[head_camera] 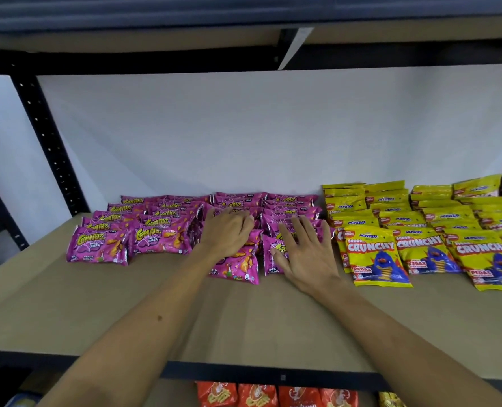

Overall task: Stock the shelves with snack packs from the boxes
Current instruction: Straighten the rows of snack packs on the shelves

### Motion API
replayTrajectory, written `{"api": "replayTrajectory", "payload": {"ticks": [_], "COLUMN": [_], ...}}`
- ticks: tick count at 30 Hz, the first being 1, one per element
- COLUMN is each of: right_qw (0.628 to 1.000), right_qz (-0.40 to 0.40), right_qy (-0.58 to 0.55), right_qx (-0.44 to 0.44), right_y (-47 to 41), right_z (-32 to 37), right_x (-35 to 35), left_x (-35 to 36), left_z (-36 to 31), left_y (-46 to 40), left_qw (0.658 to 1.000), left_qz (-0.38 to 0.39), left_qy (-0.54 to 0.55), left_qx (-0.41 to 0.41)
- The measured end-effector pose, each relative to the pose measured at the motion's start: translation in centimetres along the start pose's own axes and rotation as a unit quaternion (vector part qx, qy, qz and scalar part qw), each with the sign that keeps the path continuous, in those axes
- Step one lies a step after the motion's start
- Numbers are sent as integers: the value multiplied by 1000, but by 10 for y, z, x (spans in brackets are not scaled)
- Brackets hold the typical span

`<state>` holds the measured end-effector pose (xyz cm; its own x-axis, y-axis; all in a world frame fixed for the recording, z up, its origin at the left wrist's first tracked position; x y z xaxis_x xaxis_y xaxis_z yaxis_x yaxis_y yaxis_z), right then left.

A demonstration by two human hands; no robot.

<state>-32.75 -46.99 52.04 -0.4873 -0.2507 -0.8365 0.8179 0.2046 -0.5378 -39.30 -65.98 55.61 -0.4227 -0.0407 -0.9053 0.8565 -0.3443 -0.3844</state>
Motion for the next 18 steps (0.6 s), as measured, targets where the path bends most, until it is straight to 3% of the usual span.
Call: {"api": "replayTrajectory", "payload": {"ticks": [6,12,18], "right_qw": [999,990,993], "right_qz": [-20,-48,-3], "right_qy": [-9,-22,-3], "right_qx": [-33,-127,-118], "right_y": [-1,8,3], "right_z": [-2,9,0], "right_x": [-13,-21,-21], "left_x": [-18,-16,-7], "left_z": [7,32,36], "left_y": [9,50,77], "left_qw": [1000,994,994], "left_qz": [22,50,13], "left_qy": [1,-8,-46], "left_qx": [14,94,98]}}
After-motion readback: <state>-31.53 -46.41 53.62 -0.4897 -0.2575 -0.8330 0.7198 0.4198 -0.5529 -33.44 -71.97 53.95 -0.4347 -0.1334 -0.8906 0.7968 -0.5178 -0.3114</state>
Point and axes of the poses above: each hand's wrist, its own y-axis away from the middle knuckle, its own x-axis out of the palm, z = x × y, the point moved 2 cm from there along -y, towards the middle knuckle, and after that the axes turned 15 degrees about -y, right-handed, at the moved point
